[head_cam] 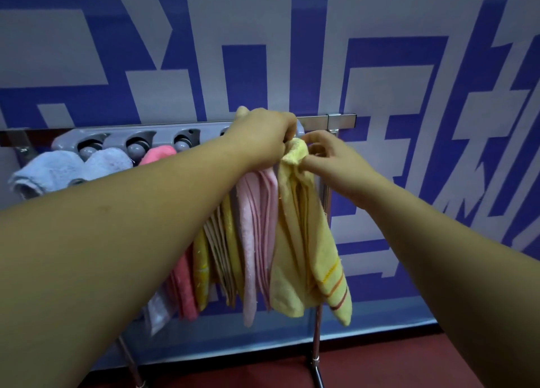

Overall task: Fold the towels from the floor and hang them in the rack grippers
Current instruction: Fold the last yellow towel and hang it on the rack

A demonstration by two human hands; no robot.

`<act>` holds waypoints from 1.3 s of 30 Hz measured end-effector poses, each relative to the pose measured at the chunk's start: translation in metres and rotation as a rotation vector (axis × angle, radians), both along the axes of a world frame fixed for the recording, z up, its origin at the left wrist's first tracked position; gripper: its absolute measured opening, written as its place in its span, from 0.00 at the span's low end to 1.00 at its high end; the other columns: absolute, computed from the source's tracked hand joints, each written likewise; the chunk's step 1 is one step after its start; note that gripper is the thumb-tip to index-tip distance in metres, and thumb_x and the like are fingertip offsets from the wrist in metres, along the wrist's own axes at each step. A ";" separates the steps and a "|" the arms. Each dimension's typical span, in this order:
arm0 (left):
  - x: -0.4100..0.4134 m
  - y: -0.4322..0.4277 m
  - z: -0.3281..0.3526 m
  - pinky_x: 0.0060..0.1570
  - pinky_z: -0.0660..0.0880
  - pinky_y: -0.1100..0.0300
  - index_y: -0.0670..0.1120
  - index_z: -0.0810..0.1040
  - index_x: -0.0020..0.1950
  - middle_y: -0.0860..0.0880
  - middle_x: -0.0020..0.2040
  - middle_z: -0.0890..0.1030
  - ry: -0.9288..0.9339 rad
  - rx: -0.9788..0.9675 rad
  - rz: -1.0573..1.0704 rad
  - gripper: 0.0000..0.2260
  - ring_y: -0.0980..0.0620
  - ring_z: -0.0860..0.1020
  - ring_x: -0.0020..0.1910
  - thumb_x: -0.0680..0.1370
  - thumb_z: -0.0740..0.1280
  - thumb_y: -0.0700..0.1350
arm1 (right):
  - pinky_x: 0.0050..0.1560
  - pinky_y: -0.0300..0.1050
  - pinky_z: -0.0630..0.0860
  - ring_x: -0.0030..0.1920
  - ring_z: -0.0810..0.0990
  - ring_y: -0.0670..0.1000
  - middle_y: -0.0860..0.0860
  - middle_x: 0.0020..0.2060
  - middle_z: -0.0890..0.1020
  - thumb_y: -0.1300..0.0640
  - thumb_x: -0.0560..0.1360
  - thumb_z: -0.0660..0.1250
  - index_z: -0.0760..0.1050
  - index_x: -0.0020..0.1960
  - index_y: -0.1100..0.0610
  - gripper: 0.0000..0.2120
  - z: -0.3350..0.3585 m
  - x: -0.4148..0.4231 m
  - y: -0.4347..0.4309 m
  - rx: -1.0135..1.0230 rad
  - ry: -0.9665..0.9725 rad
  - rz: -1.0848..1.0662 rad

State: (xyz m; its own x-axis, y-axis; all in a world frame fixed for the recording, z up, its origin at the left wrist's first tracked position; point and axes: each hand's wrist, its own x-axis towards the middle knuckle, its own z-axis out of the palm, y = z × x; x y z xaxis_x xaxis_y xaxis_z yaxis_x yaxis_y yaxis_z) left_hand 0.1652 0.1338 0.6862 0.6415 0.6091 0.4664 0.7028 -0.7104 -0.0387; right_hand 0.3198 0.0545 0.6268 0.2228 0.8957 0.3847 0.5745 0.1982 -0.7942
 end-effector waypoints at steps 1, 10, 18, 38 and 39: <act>0.002 -0.004 0.000 0.56 0.63 0.49 0.58 0.79 0.56 0.52 0.53 0.79 0.018 0.048 0.039 0.07 0.44 0.74 0.60 0.82 0.64 0.47 | 0.60 0.56 0.82 0.57 0.82 0.48 0.47 0.57 0.82 0.48 0.71 0.74 0.73 0.70 0.46 0.29 -0.001 -0.001 -0.002 -0.025 -0.052 0.016; -0.013 -0.047 -0.019 0.64 0.63 0.42 0.53 0.68 0.75 0.49 0.50 0.73 0.160 -0.065 0.062 0.28 0.46 0.68 0.57 0.76 0.65 0.59 | 0.37 0.41 0.73 0.43 0.77 0.44 0.48 0.51 0.79 0.53 0.78 0.72 0.63 0.76 0.52 0.30 -0.011 -0.013 -0.007 0.048 -0.397 -0.110; 0.015 -0.048 -0.033 0.66 0.61 0.42 0.51 0.65 0.72 0.45 0.59 0.81 0.078 -0.014 0.202 0.22 0.41 0.73 0.64 0.80 0.66 0.49 | 0.49 0.48 0.77 0.50 0.78 0.53 0.56 0.58 0.83 0.64 0.82 0.62 0.60 0.83 0.49 0.32 0.000 -0.007 -0.021 -0.007 -0.536 -0.100; 0.011 -0.059 -0.029 0.74 0.58 0.38 0.47 0.69 0.71 0.44 0.61 0.80 0.067 -0.067 0.233 0.22 0.41 0.73 0.68 0.81 0.65 0.54 | 0.48 0.49 0.78 0.51 0.81 0.54 0.54 0.54 0.84 0.61 0.83 0.59 0.74 0.72 0.52 0.19 0.003 -0.004 -0.028 0.003 -0.626 -0.168; 0.012 -0.058 -0.030 0.75 0.57 0.37 0.46 0.69 0.72 0.44 0.60 0.81 0.069 -0.041 0.243 0.20 0.41 0.74 0.67 0.81 0.64 0.51 | 0.48 0.49 0.79 0.51 0.81 0.55 0.54 0.54 0.84 0.61 0.83 0.58 0.73 0.73 0.51 0.20 0.002 -0.004 -0.028 0.007 -0.630 -0.182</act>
State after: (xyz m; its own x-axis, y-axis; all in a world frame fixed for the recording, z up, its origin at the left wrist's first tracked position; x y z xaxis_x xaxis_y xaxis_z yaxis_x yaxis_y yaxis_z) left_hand 0.1767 0.0756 0.6566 0.5033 0.7669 0.3981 0.8499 -0.5226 -0.0677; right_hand 0.3161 0.0265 0.6286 0.1010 0.8621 0.4966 0.9542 0.0574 -0.2937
